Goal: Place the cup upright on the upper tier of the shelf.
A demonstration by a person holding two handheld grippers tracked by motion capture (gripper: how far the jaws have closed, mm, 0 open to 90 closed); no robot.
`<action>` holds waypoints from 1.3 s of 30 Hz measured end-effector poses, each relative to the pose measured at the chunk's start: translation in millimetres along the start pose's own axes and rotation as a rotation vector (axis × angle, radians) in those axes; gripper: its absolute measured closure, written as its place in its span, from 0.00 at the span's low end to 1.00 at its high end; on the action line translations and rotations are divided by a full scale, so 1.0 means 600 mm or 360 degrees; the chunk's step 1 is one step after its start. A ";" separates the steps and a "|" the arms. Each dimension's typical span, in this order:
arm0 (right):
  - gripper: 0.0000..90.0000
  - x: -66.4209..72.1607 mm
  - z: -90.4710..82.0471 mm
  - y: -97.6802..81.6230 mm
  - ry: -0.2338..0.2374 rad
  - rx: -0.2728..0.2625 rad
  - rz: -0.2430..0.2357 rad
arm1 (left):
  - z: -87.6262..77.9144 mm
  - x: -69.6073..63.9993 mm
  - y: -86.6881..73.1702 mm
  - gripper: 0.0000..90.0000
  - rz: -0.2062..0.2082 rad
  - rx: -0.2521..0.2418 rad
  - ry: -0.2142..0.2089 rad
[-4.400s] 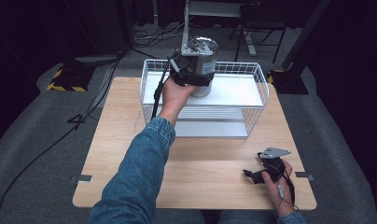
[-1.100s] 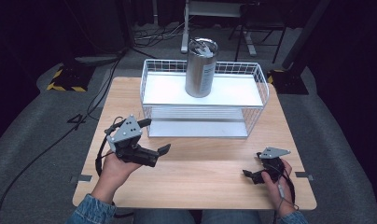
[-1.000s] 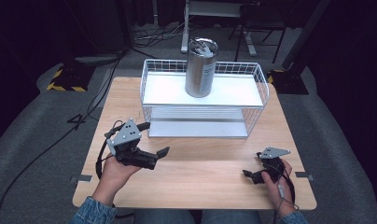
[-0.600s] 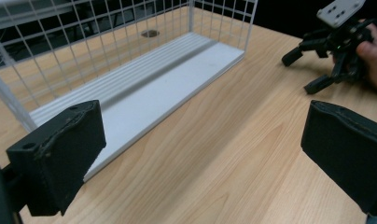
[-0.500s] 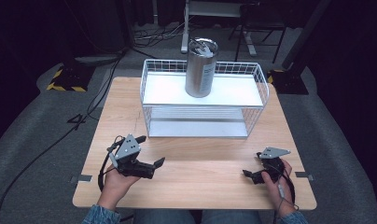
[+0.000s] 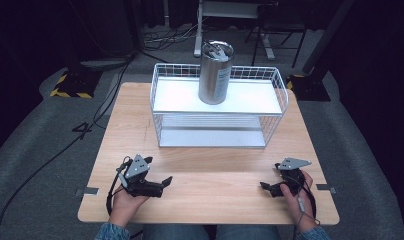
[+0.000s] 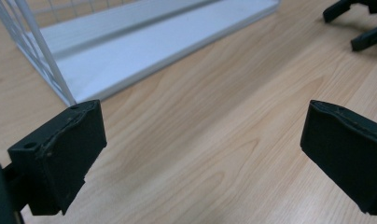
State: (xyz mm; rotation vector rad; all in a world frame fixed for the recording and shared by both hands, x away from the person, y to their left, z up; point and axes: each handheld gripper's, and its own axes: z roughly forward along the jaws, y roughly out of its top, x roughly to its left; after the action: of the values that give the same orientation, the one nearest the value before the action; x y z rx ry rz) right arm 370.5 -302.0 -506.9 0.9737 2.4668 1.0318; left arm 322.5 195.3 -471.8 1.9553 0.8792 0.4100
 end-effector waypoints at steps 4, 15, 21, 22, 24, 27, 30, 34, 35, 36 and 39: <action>0.01 0.000 0.000 0.000 0.0000 0.0000 0.0000 | 0.011 -0.001 -0.010 0.01 0.0006 0.0064 -0.0006; 0.01 0.000 0.000 0.000 0.0001 0.0000 0.0001 | 0.038 -0.011 -0.025 0.01 0.0045 0.0264 -0.0016; 0.01 0.000 0.000 0.000 0.0001 0.0001 0.0001 | 0.049 -0.015 -0.029 0.01 0.0047 0.0366 0.0002; 0.01 0.000 0.000 0.000 0.0001 0.0000 0.0000 | 0.050 -0.014 -0.029 0.01 0.0052 0.0385 0.0007; 0.01 0.000 0.000 0.000 0.0001 0.0000 0.0000 | 0.053 -0.015 -0.030 0.01 0.0039 0.0417 0.0014; 0.01 0.000 0.000 0.000 0.0001 0.0000 0.0000 | 0.057 -0.017 -0.031 0.01 0.0053 0.0451 0.0038; 0.01 0.000 0.000 0.000 0.0000 0.0000 0.0000 | 0.061 -0.018 -0.032 0.00 0.0056 0.0471 0.0053; 0.01 0.000 0.000 0.000 0.0002 0.0000 0.0000 | 0.059 -0.016 -0.032 0.03 0.0033 0.0461 0.0079; 0.01 0.000 0.000 0.000 0.0001 0.0000 0.0000 | 0.059 -0.017 -0.033 0.03 0.0022 0.0460 0.0081; 0.01 0.000 0.000 0.000 0.0001 0.0000 -0.0001 | 0.059 -0.018 -0.033 0.02 0.0014 0.0459 0.0084; 0.01 0.000 0.000 0.000 0.0002 0.0000 0.0000 | 0.058 -0.018 -0.033 0.02 0.0011 0.0462 0.0089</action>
State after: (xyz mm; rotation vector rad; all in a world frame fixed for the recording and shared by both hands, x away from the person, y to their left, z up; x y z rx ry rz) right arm 370.4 -301.9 -506.9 0.9731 2.4676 1.0323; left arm 327.6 172.2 -506.1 2.2209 1.0136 0.3576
